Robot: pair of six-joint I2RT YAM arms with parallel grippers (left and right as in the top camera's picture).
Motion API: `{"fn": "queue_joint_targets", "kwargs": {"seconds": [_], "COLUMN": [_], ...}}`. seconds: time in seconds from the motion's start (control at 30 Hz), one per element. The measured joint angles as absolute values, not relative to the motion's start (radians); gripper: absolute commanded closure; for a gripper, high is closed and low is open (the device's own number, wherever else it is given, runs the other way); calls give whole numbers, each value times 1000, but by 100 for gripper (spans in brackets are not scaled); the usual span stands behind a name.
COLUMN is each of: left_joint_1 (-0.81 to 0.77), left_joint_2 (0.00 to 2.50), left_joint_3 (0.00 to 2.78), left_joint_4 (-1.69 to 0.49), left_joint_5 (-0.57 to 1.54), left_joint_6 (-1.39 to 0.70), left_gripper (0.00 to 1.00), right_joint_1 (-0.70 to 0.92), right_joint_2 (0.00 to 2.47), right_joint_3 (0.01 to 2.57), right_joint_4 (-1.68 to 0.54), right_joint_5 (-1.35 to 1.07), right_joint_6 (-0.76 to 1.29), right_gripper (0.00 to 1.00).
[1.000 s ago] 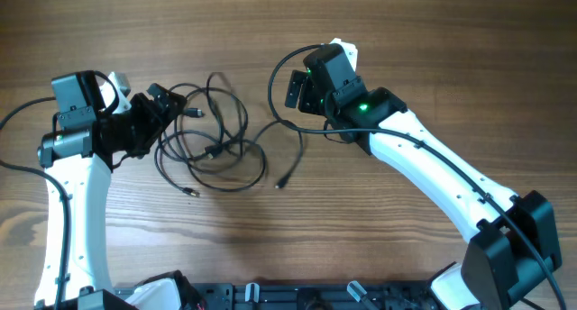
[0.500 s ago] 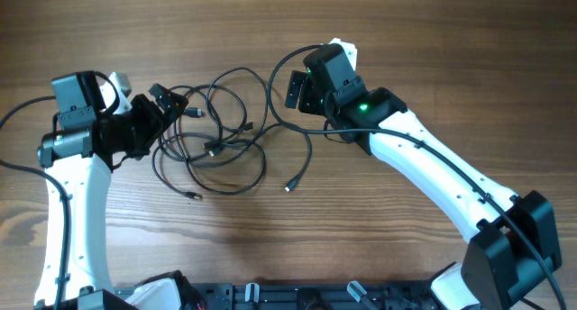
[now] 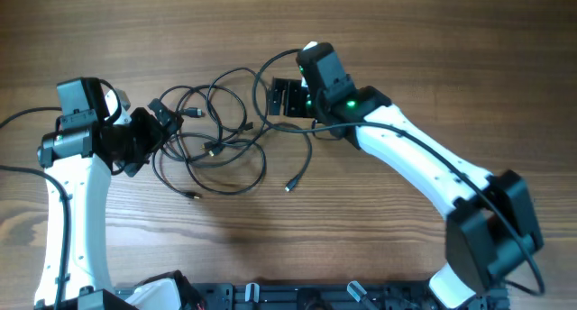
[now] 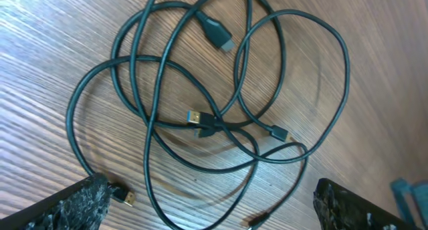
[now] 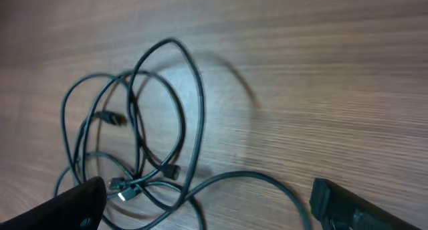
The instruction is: Untangle cables
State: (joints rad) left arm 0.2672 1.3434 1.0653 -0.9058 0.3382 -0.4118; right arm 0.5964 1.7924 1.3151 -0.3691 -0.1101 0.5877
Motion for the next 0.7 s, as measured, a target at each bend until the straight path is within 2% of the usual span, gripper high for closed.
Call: {"fn": "queue_joint_targets", "kwargs": {"seconds": [0.13,0.43,0.57,0.7], "left_joint_1": [267,267,267,267], "left_joint_2": [1350,1371,1371,1371], "left_joint_3": [1065,1064,1063,1063], "left_joint_4": [-906,-894,-889,-887], "left_joint_5": [329,321,321,321], "left_joint_6": [-411,-411,-411,-411], "left_gripper": [0,0,0,0], "right_joint_1": [596,596,596,597], "right_joint_2": [1855,1911,1924,1926], "right_joint_3": [1315,1315,1315,1315], "right_joint_4": [-291,-255,-230,-223], "right_joint_5": [-221,-309,-360,-384], "right_joint_6": [569,513,493,484], "right_gripper": [0,2,14,21]}}
